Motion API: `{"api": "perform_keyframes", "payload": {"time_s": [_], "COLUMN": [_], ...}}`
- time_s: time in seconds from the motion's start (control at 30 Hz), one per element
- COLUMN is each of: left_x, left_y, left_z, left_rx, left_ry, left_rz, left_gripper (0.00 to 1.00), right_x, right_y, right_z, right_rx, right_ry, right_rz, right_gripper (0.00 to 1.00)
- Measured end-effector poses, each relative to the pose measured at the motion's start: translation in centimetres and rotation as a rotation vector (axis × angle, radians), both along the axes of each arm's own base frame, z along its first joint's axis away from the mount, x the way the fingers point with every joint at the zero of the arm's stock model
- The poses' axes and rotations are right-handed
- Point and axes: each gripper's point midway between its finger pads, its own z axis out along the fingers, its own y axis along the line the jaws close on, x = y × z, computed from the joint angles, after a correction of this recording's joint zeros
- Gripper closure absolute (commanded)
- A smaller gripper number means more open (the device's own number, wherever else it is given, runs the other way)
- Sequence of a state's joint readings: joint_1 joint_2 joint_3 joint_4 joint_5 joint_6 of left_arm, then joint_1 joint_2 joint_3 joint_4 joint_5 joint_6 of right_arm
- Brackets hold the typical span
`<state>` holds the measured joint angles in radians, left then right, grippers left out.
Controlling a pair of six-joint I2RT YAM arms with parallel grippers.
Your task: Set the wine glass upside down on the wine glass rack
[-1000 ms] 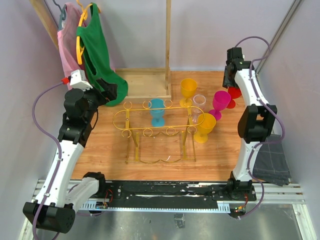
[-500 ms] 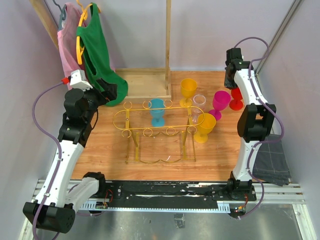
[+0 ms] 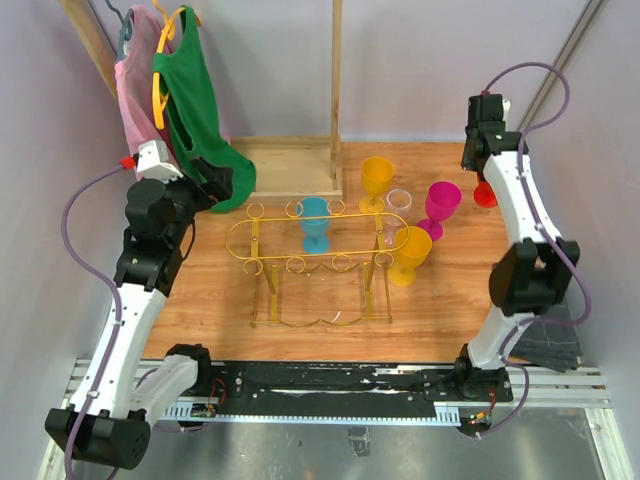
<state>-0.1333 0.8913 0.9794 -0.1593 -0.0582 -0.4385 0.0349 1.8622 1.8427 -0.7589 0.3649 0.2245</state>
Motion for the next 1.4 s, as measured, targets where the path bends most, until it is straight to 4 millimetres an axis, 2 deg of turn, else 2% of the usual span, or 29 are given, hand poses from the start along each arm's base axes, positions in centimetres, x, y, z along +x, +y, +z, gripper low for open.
{"api": "perform_keyframes", "payload": {"time_s": [0.13, 0.2, 0.3, 0.37, 0.57, 0.73, 0.9, 1.0, 1.2, 1.4], "left_x": [-0.1, -0.2, -0.4, -0.6, -1.6, -2.3, -2.8, -3.3, -4.7, -6.2], "left_y": [0.0, 0.0, 0.0, -0.1, -0.4, -1.8, -3.3, -4.4, -7.2, -9.8], "left_z": [0.3, 0.4, 0.7, 1.0, 2.4, 4.0, 5.4, 6.3, 8.1, 10.0], "left_rx": [-0.013, -0.017, -0.018, -0.020, -0.038, -0.078, -0.136, -0.171, -0.238, -0.275], "left_ry": [-0.007, -0.012, -0.021, -0.029, -0.073, -0.126, -0.167, -0.189, -0.228, -0.263], "left_rz": [0.000, 0.000, -0.001, -0.005, -0.031, -0.109, -0.190, -0.251, -0.429, -0.617], "left_gripper": [0.01, 0.01, 0.01, 0.01, 0.01, 0.01, 0.04, 0.05, 0.08, 0.11], "right_x": [-2.0, -3.1, -5.1, -6.4, -11.0, -15.6, -18.5, -20.1, -22.4, -24.3], "right_y": [1.7, 3.8, 7.4, 8.8, 9.6, 11.3, 13.5, 15.8, 20.5, 23.9], "right_z": [6.3, 9.6, 13.0, 14.6, 18.2, 23.0, 26.5, 28.4, 30.2, 30.6], "right_rx": [-0.020, -0.040, -0.036, -0.007, 0.105, 0.242, 0.351, 0.446, 0.646, 0.799], "right_ry": [-0.212, -0.333, -0.477, -0.552, -0.770, -0.998, -1.127, -1.182, -1.194, -1.147], "right_rz": [0.023, 0.064, 0.154, 0.195, 0.272, 0.410, 0.557, 0.692, 0.957, 1.175], "right_gripper": [0.99, 0.99, 0.99, 0.99, 0.99, 0.99, 0.99, 0.99, 0.99, 0.99]}}
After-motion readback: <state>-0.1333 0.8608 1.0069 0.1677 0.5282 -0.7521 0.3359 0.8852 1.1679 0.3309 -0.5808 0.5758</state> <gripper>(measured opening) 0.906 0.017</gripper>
